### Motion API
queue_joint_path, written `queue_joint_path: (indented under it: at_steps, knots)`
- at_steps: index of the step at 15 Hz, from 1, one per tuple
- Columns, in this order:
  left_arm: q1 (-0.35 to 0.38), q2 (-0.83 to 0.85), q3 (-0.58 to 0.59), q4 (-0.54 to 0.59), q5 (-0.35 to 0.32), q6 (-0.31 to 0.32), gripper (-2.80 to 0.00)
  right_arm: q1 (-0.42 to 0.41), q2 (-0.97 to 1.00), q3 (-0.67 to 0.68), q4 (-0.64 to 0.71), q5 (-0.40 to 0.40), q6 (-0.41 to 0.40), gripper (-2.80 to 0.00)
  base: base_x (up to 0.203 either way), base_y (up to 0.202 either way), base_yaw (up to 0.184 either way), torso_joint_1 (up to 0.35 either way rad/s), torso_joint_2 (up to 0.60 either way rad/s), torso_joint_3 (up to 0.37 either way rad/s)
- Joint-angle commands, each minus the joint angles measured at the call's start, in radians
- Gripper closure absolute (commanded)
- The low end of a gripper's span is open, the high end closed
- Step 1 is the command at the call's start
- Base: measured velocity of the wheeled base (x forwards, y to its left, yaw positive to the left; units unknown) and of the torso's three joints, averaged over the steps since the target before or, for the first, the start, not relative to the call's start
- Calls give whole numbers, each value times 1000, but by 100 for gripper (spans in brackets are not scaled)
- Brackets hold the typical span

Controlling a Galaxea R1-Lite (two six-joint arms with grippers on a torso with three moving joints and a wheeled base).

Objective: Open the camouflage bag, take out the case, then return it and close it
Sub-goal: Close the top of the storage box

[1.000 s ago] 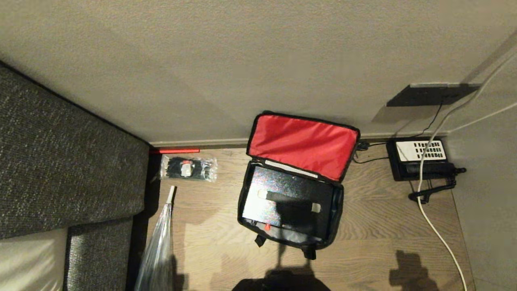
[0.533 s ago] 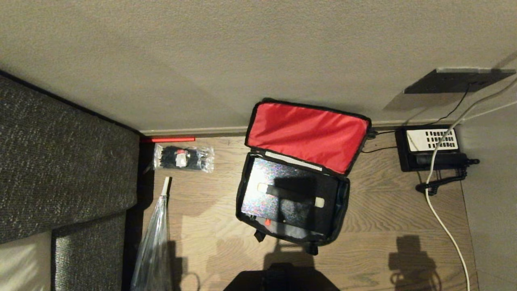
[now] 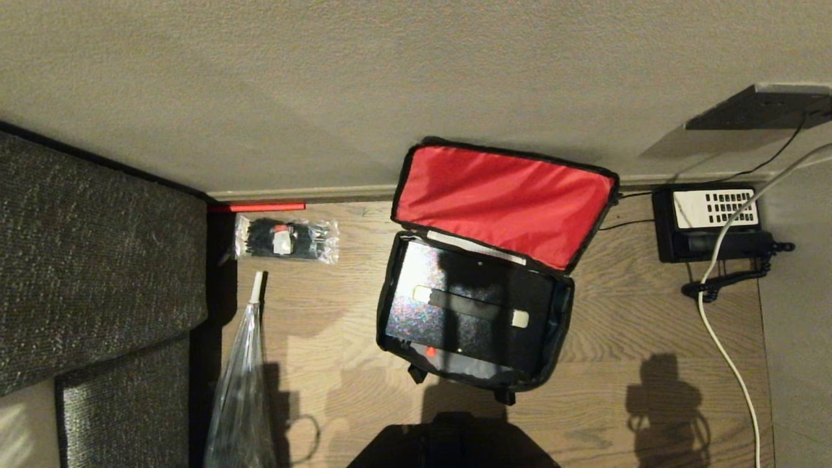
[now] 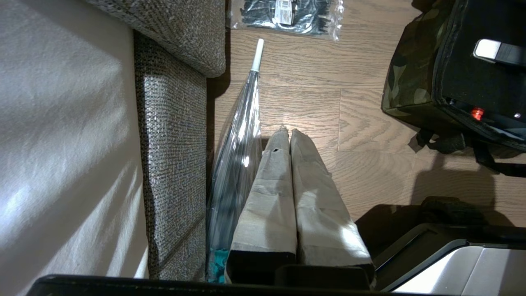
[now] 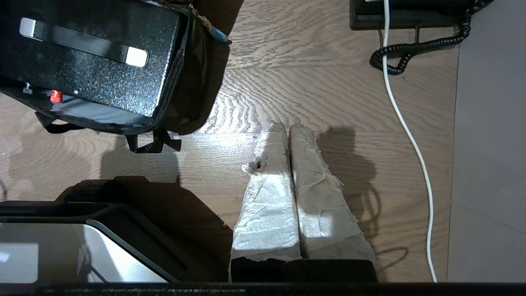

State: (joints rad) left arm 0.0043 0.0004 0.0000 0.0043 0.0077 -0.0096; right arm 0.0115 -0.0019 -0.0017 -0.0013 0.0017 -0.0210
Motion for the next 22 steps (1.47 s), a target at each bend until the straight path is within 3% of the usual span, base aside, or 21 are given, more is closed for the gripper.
queue_joint_path:
  at_steps: [1, 5, 7, 9, 11, 13, 14, 16, 18, 20, 22]
  knots:
    - [0, 0, 3, 0, 0, 0, 0, 1, -3, -1, 7, 4, -11, 0, 0, 0, 0, 2, 2, -36]
    - [0, 0, 3, 0, 0, 0, 0, 0, -3, 0, -5, -2, -4, 0, 0, 0, 0, 0, 0, 0]
    - [0, 0, 3, 0, 0, 0, 0, 0, -3, -91, 30, 13, -2, 0, 0, 0, 0, 0, 0, 0]
    - [0, 0, 3, 0, 0, 0, 0, 0, -2, -341, 221, 44, 17, 0, 0, 0, 0, 0, 0, 0]
    - [0, 0, 3, 0, 0, 0, 0, 1, 0, -619, 538, 107, 74, 0, 0, 0, 0, 0, 0, 0]
    - [0, 0, 3, 0, 0, 0, 0, 0, 19, -764, 833, 241, 117, 0, 0, 0, 0, 0, 0, 0]
    - [0, 0, 3, 0, 0, 0, 0, 1, 72, -798, 883, 269, 136, 0, 0, 0, 0, 0, 0, 0]
    - [0, 0, 3, 0, 0, 0, 0, 20, 265, -851, 865, 295, 194, 0, 0, 0, 0, 0, 0, 0]
    - [0, 0, 3, 0, 0, 0, 0, 44, 548, -864, 743, 311, 305, 0, 0, 0, 0, 0, 0, 0]
    - [0, 0, 3, 0, 0, 0, 0, 61, 836, -858, 478, 325, 458, 0, 0, 0, 0, 0, 0, 0]
    - [0, 0, 3, 0, 0, 0, 0, 66, 1095, -835, 171, 333, 562, 0, 0, 0, 0, 0, 0, 0]
